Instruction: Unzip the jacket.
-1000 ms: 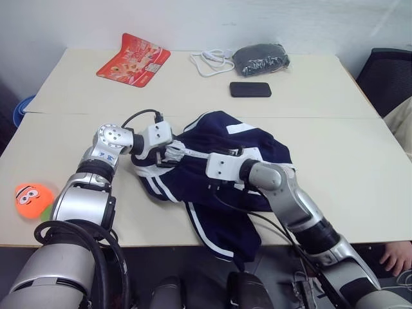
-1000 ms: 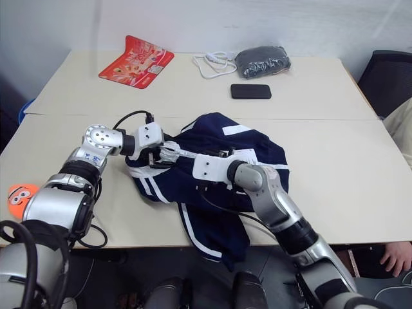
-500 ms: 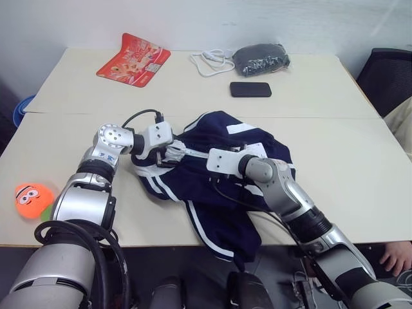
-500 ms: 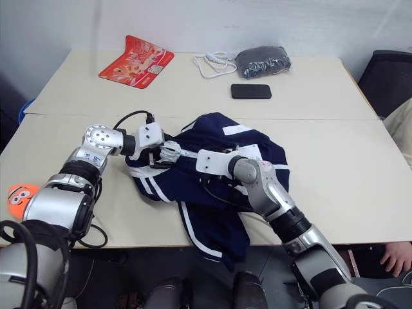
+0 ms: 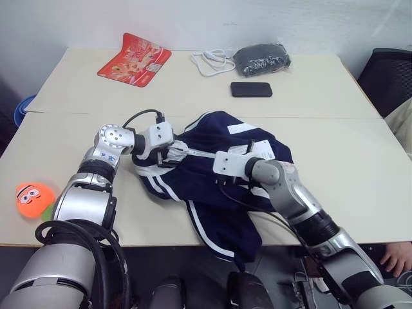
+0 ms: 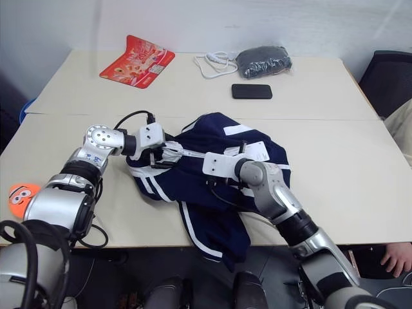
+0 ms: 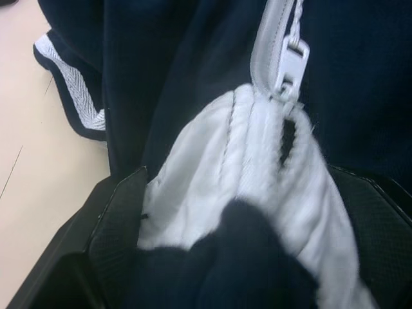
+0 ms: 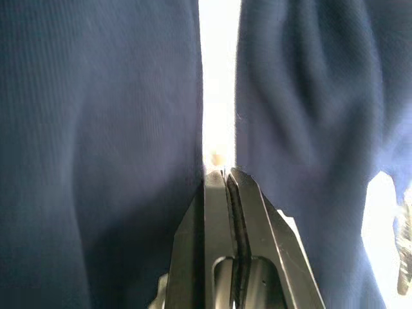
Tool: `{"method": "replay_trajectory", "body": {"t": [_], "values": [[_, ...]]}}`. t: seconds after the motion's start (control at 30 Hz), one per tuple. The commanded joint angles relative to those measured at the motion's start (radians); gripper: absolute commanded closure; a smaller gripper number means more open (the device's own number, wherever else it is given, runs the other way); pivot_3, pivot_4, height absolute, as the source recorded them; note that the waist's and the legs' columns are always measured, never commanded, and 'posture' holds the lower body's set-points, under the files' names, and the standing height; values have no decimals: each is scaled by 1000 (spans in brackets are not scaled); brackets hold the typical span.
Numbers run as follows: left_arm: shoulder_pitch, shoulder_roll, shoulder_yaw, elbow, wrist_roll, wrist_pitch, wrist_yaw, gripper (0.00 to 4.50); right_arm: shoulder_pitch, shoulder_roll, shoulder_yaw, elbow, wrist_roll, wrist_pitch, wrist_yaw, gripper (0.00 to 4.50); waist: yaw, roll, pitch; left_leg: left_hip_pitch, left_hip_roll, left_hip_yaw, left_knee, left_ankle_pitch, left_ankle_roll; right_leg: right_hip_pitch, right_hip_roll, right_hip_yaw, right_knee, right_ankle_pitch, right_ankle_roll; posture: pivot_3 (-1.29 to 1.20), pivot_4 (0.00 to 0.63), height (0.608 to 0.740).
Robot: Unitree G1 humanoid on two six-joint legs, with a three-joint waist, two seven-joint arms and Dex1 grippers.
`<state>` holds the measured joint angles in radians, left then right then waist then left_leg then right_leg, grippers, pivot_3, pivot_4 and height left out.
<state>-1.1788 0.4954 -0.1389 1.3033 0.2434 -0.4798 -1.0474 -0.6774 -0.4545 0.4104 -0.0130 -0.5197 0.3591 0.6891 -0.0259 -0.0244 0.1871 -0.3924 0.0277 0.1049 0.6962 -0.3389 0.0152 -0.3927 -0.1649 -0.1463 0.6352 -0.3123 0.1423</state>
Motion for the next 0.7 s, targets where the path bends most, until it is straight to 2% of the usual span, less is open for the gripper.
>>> {"method": "replay_trajectory", "body": {"t": [0.03,0.13,0.37,0.7], "values": [[17,4,-13,-3,14,-4,-1,0,19,-57,-86,-88,23,33,26,4485,0,0,0,0,0,0,0,0,0,0,0,0,0,0,0,0,150,740],[18,4,-13,-2,14,-4,4,0,53,-103,-113,-115,35,31,39,4485,0,0,0,0,0,0,0,0,0,0,0,0,0,0,0,0,150,740],[21,1,-13,-1,15,-5,12,0,113,-120,-150,-136,69,41,28,4485,0,0,0,0,0,0,0,0,0,0,0,0,0,0,0,0,150,740],[30,22,-15,1,20,-7,16,0,225,-346,-337,-86,109,-26,-9,4485,1,0,0,0,0,1,-1,0,0,0,0,0,-2,0,0,0,150,740]]}}
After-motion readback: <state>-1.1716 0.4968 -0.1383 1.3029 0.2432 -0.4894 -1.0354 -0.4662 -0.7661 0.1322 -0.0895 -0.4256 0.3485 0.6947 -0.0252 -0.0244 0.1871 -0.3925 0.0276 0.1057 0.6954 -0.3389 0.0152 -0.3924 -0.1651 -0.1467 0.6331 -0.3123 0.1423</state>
